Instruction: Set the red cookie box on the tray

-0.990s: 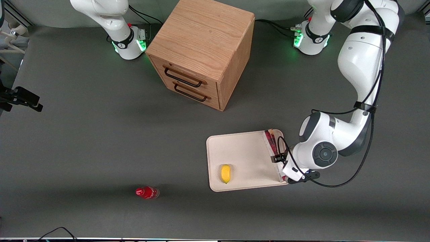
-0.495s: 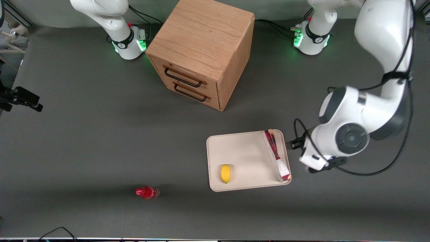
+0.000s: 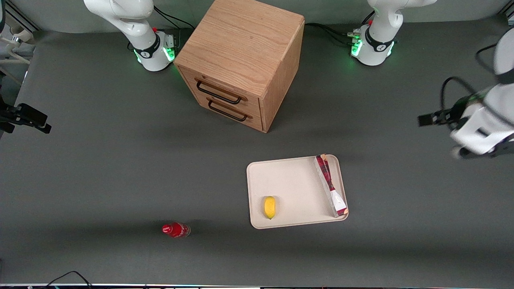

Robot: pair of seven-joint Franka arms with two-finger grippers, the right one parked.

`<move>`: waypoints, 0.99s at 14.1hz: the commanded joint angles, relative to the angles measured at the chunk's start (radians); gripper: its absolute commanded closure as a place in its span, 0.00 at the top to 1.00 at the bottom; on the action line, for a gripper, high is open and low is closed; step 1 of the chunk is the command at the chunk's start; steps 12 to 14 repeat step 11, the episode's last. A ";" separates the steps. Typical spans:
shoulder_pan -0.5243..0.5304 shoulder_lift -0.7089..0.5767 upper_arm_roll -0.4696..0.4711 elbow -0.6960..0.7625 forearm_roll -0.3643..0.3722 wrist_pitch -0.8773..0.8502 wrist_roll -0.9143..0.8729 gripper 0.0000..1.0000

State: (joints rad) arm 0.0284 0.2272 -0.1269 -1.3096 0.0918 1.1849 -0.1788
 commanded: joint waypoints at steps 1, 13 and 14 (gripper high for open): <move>-0.012 -0.216 0.046 -0.270 -0.030 0.060 0.086 1.00; -0.024 -0.372 0.098 -0.412 -0.075 0.147 0.163 1.00; -0.024 -0.372 0.098 -0.412 -0.075 0.147 0.163 1.00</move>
